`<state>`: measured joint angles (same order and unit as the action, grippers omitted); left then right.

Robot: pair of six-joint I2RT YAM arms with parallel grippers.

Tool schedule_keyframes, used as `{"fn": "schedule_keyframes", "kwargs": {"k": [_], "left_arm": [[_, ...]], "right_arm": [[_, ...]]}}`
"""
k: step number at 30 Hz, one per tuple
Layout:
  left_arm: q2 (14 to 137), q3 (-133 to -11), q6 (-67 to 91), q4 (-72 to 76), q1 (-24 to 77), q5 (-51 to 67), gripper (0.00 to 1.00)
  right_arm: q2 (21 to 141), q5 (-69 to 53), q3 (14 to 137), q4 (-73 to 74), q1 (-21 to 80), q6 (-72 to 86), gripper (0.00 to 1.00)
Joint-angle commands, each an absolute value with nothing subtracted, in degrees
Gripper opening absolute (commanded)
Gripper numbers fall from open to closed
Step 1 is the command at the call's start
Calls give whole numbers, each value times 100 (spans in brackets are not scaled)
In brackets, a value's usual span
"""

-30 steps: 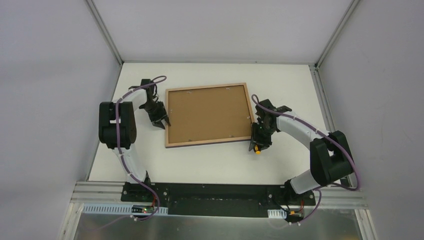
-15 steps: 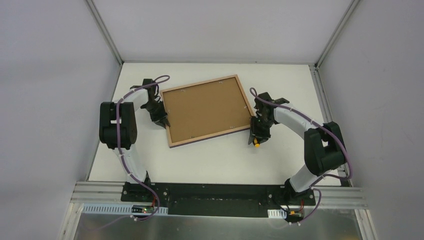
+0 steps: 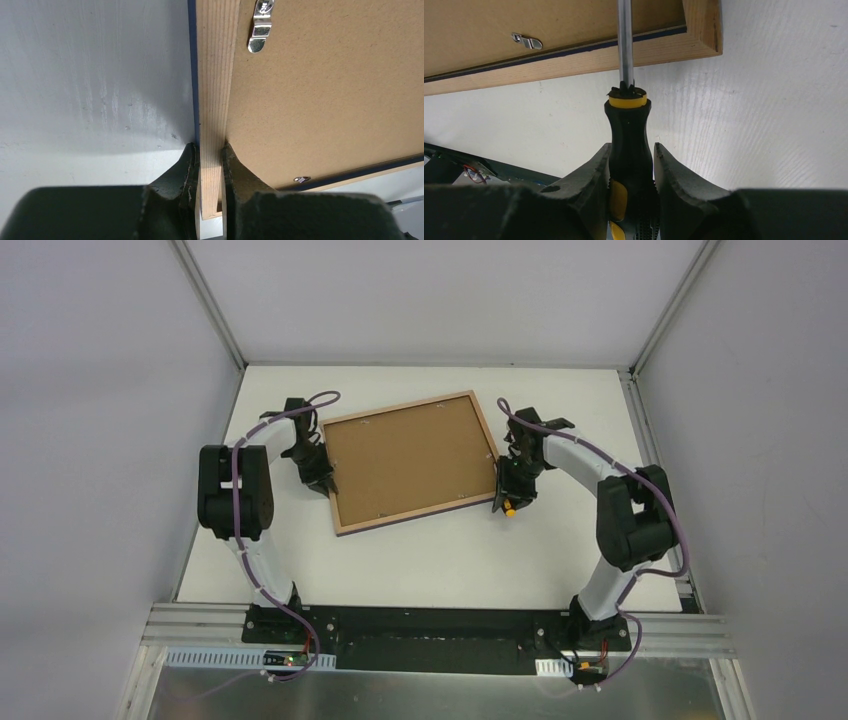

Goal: Take the photo out of the frame

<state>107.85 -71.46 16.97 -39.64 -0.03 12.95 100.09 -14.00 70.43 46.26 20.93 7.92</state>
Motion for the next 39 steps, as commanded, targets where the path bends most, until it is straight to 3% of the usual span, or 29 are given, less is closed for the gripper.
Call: {"fn": "schedule_keyframes", "kwargs": {"k": [1, 9, 20, 32, 39], "left_arm": [[10735, -6913, 1344, -4105, -24, 620, 0], [10644, -6830, 1266, -4098, -20, 610, 0], [10642, -6789, 1188, -4061, 255, 545, 0], [10664, -6820, 1208, -4069, 264, 546, 0], [10722, -6837, 1215, -4069, 264, 576, 0]], "right_arm": [[10064, -1436, 7176, 4896, 2050, 686, 0], [10246, -1511, 7303, 4856, 2021, 744, 0], [11975, -1914, 9461, 5430, 2015, 513, 0], [10375, -1551, 8309, 5330, 1946, 664, 0], [10035, -1666, 7763, 5204, 1949, 762, 0]]}}
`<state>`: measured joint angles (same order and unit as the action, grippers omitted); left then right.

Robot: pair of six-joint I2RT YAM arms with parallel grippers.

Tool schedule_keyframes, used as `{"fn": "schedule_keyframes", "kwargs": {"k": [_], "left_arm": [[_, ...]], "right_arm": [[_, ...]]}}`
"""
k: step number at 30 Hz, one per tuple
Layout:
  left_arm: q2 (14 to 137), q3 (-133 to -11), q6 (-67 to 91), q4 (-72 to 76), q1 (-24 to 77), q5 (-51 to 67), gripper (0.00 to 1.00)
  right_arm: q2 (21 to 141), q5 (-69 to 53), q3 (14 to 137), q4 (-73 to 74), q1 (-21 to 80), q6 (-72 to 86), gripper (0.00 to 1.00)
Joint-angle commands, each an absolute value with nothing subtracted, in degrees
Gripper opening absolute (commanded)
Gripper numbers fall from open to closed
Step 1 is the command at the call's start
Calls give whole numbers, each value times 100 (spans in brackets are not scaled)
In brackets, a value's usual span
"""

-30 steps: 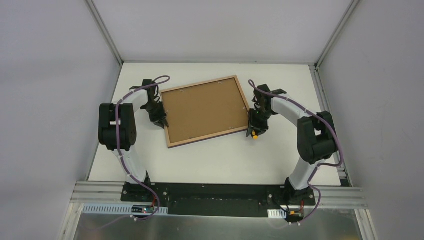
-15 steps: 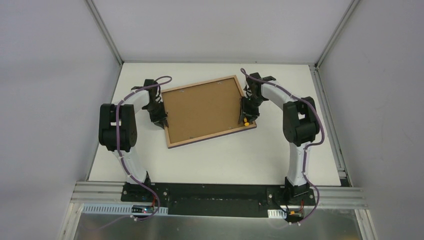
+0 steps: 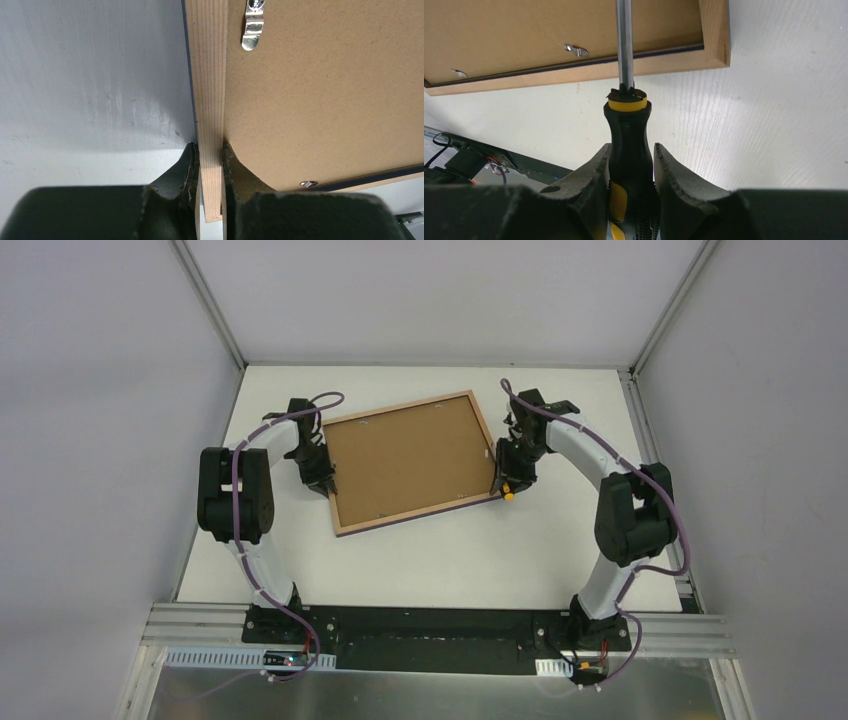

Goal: Take the photo out of the frame

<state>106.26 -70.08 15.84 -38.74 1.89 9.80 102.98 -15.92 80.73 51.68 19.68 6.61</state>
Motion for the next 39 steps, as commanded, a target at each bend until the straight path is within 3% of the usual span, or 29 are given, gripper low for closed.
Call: {"fn": "schedule_keyframes", "kwargs": {"k": [1, 13, 18, 26, 34, 39], "left_arm": [[10723, -6842, 1213, -4069, 264, 580, 0], [10657, -6847, 1467, -4161, 268, 440, 2], [10632, -6924, 1672, -4353, 269, 477, 32], [10306, -6948, 1769, -4358, 264, 928, 51], [9937, -7125, 1740, -4473, 264, 1071, 56], [9754, -7162, 1762, -4482, 264, 1165, 57]], "right_arm": [[10034, -1685, 7696, 5176, 1946, 754, 0], [10729, -1713, 8241, 5205, 1951, 760, 0], [10652, -1598, 8493, 5229, 1946, 922, 0], [10102, 54, 8390, 5302, 1789, 1369, 0], [9562, 1715, 7653, 5633, 408, 2879, 0], [9555, 1359, 6903, 5796, -982, 3677, 0]]}}
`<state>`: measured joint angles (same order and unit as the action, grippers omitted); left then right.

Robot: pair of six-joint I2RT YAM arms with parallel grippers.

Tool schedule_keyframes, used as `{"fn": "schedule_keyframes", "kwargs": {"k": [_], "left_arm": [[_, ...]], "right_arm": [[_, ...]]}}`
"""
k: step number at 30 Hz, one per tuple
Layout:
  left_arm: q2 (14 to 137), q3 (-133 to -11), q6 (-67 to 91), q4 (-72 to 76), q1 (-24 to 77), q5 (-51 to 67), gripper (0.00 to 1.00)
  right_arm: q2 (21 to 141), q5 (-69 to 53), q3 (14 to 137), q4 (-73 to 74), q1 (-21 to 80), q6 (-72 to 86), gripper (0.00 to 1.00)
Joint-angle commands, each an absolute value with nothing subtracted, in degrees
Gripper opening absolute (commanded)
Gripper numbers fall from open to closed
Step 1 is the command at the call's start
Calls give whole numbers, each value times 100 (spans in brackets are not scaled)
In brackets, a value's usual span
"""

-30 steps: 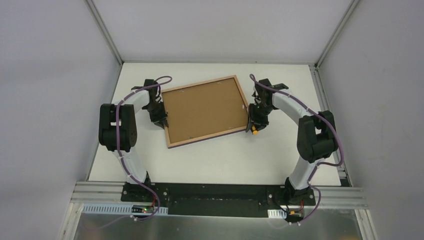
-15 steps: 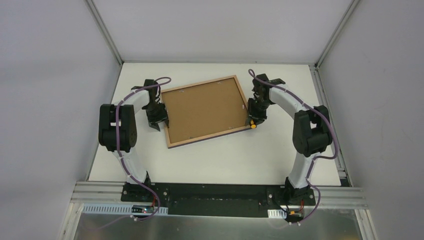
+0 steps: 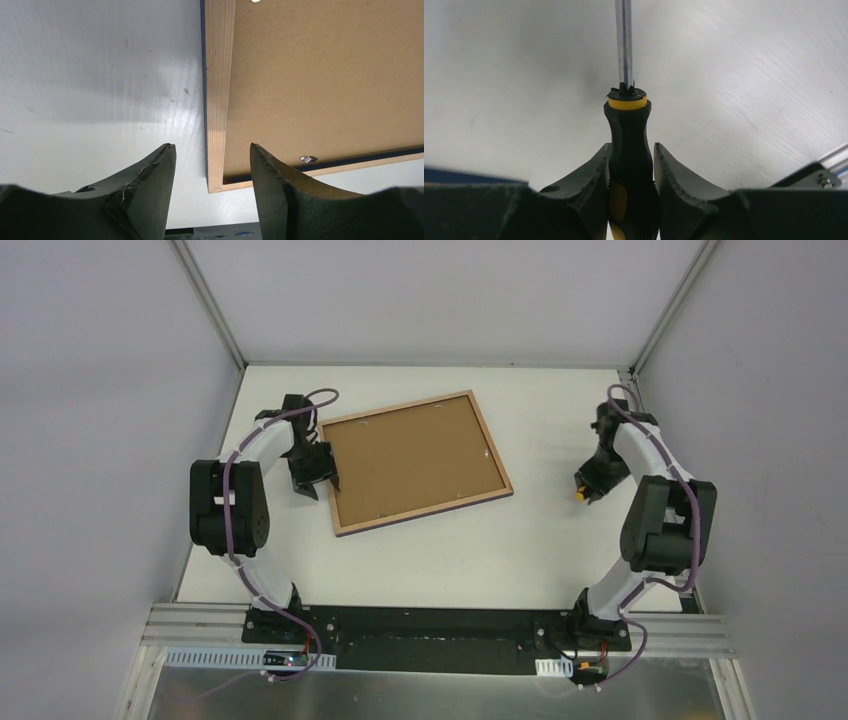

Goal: Take the photo out of the frame

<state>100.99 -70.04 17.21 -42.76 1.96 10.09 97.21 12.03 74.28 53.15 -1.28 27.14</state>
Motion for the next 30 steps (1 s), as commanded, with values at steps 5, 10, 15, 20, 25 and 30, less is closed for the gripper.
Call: {"fn": "schedule_keyframes", "kwargs": {"k": [5, 10, 15, 20, 25, 30], "left_arm": [[9497, -7196, 1743, -4482, 267, 1205, 58], [9346, -7163, 1723, -4516, 264, 1298, 59], [9265, -7137, 1723, -4524, 264, 1323, 59], [9167, -7124, 1716, -4522, 264, 1321, 59], [9156, -7124, 1723, -4518, 268, 1367, 59], [9163, -7137, 1705, -4519, 264, 1387, 59]], "right_arm": [[9567, 1593, 6302, 5652, -1336, 3957, 0], [9690, 1750, 6021, 5420, -1349, 4046, 15], [10058, 1436, 5895, 5161, -1406, 4063, 32], [10195, 1196, 5851, 4964, -1411, 4010, 46], [10246, 1085, 5840, 4915, -1407, 3951, 58], [10255, 1040, 5846, 4902, -1415, 3933, 64]]}}
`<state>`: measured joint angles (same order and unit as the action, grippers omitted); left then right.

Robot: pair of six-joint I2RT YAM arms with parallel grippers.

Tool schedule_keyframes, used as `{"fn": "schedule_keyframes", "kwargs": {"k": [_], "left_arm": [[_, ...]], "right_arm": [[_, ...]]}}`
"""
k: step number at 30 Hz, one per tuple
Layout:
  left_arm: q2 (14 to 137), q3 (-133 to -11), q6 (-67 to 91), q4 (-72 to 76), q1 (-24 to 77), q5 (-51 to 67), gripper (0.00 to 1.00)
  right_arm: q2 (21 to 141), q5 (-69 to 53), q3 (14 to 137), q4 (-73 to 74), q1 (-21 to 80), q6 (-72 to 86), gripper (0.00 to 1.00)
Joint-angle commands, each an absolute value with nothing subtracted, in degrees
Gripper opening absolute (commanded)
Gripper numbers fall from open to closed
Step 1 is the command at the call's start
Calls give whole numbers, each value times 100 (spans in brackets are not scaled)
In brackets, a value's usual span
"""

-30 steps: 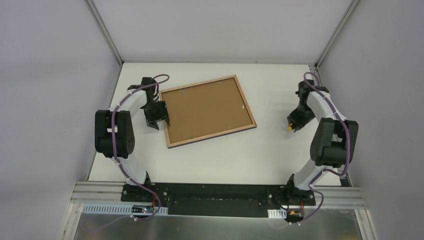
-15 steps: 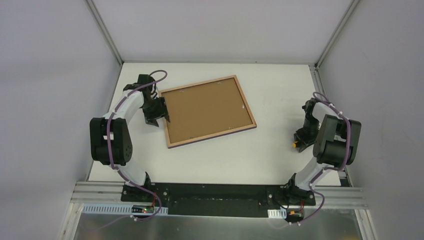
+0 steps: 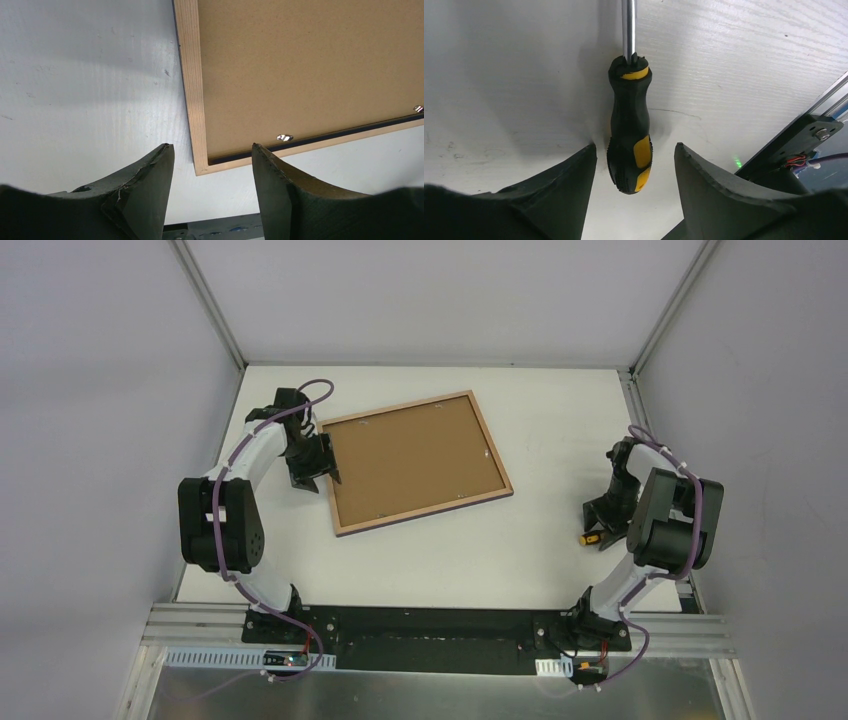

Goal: Take the photo out of the frame

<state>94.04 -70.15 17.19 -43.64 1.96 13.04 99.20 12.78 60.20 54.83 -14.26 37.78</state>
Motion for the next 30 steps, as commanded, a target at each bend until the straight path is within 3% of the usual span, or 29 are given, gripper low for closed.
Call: {"fn": "schedule_keyframes", "kwargs": {"k": [1, 17, 22, 27, 30], "left_arm": [[9152, -7137, 1705, -4522, 264, 1388, 59], [9145, -7128, 1723, -4518, 266, 1480, 61], [9113, -7128, 1715, -4526, 305, 1476, 63], [9052, -7166, 1679, -4523, 444, 1436, 66], [9042, -7217, 1633, -4521, 588, 1494, 66]], "right_arm": [[10240, 1023, 5840, 4902, -1407, 3928, 65], [9161, 1394, 6060, 5392, -1365, 3638, 99], [8796, 1652, 6272, 5561, -1073, 3509, 99], [8546, 2008, 6761, 5420, 199, 2984, 99], [8640, 1121, 6959, 4811, 1009, 2380, 99]]}}
